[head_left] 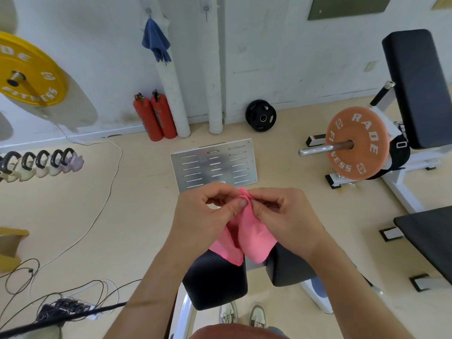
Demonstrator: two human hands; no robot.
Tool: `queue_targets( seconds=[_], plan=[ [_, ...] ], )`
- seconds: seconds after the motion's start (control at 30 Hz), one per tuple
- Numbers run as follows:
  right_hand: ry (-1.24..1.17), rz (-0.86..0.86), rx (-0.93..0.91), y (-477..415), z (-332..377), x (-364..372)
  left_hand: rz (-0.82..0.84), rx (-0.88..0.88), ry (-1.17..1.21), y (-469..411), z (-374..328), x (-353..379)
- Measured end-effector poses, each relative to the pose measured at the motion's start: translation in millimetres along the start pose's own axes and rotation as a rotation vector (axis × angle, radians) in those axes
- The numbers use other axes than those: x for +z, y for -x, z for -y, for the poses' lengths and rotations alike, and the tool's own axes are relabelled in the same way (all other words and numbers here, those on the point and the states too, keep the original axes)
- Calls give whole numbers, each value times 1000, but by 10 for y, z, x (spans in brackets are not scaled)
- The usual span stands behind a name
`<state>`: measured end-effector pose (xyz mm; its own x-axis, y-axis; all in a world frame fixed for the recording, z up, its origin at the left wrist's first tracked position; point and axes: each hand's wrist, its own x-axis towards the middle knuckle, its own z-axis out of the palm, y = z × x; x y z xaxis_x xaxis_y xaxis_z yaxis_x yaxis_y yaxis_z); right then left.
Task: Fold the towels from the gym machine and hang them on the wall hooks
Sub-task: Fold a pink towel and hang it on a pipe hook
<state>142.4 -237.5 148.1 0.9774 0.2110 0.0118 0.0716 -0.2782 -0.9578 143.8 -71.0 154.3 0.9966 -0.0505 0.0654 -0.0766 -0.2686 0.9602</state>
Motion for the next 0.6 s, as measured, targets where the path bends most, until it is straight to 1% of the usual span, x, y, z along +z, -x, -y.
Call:
queue_targets(
  seconds=[0.1, 0.23, 0.33, 0.47, 0.6],
  plan=[
    [65, 37, -25, 15, 21, -22, -1, 37, -30, 9, -28, -19],
    [81, 59, -33, 36, 35, -37, 47, 61, -50, 17, -53, -57],
    [140, 67, -49, 55, 46, -48, 78, 72, -72, 5, -77, -70],
    [222, 88, -59, 82, 117, -76, 89, 91, -181, -8, -109, -80],
    [274, 72, -58, 49, 184, -109, 40, 185, -325, -13, -127, -78]
  ],
)
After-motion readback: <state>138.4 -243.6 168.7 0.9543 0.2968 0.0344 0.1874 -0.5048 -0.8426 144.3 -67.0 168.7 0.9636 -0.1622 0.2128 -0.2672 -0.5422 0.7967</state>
